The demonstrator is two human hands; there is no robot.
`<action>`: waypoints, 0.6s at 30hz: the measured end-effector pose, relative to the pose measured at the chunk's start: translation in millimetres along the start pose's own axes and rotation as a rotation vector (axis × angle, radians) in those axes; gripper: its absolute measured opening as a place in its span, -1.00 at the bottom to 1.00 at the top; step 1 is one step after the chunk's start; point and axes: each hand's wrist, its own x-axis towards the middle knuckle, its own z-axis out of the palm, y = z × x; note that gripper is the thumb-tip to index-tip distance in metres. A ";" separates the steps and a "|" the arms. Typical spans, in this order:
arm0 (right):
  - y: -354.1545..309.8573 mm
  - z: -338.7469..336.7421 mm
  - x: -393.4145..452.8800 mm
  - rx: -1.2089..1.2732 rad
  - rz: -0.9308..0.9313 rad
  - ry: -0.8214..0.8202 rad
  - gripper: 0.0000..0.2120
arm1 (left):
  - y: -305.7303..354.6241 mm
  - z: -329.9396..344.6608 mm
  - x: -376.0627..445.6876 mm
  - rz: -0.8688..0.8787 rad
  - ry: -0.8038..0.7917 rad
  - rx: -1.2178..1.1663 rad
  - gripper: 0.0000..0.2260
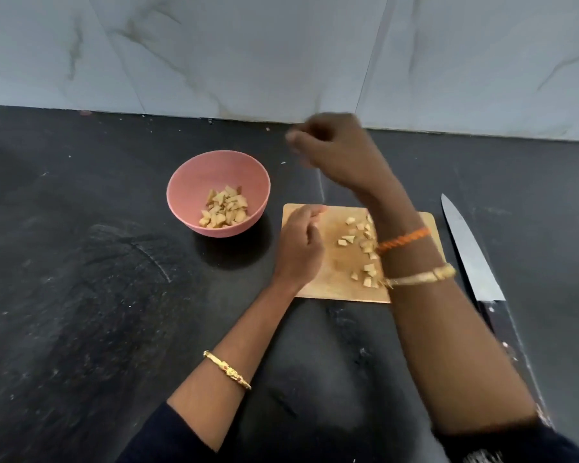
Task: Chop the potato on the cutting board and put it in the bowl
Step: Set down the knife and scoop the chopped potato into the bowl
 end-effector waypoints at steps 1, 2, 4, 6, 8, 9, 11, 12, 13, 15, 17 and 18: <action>17.1 -11.6 -20.7 -0.045 0.038 0.101 -0.84 | -0.5 1.4 -2.5 -0.015 0.018 -0.033 -0.70; 35.6 -17.5 -42.5 -0.109 0.090 0.154 -0.81 | 1.0 0.9 -3.8 -0.026 0.048 -0.066 -0.73; 72.2 -13.9 -87.6 -0.224 0.237 0.168 -0.63 | 2.8 3.3 -10.7 -0.042 0.084 -0.078 -0.79; 97.0 2.5 -121.0 -0.267 0.330 0.117 -0.35 | 1.3 5.7 -13.0 -0.071 0.094 -0.168 -0.76; 109.5 22.7 -138.0 -0.321 0.334 0.105 -0.13 | 0.1 8.3 -10.3 -0.106 0.094 -0.249 -0.72; 112.6 31.5 -141.3 -0.383 0.329 0.111 -0.06 | 0.4 9.7 -9.8 -0.122 0.084 -0.262 -0.71; 118.7 44.8 -139.5 -0.510 0.323 0.141 -0.02 | -0.1 12.0 -10.3 -0.145 0.077 -0.266 -0.68; 120.0 48.5 -135.0 -0.534 0.325 0.170 -0.04 | -0.4 12.2 -11.3 -0.146 0.077 -0.268 -0.66; 121.3 50.5 -127.6 -0.531 0.327 0.192 -0.06 | -1.6 11.7 -12.2 -0.133 0.085 -0.259 -0.64; 123.4 50.6 -109.0 -0.500 0.305 0.219 -0.11 | -2.7 10.2 -13.2 -0.099 0.097 -0.229 -0.60; 127.7 49.7 -90.8 -0.469 0.237 0.212 -0.23 | -3.3 9.9 -13.3 -0.085 0.104 -0.217 -0.61; 129.4 49.6 -84.3 -0.451 0.184 0.195 -0.34 | -3.1 10.0 -13.9 -0.079 0.110 -0.211 -0.64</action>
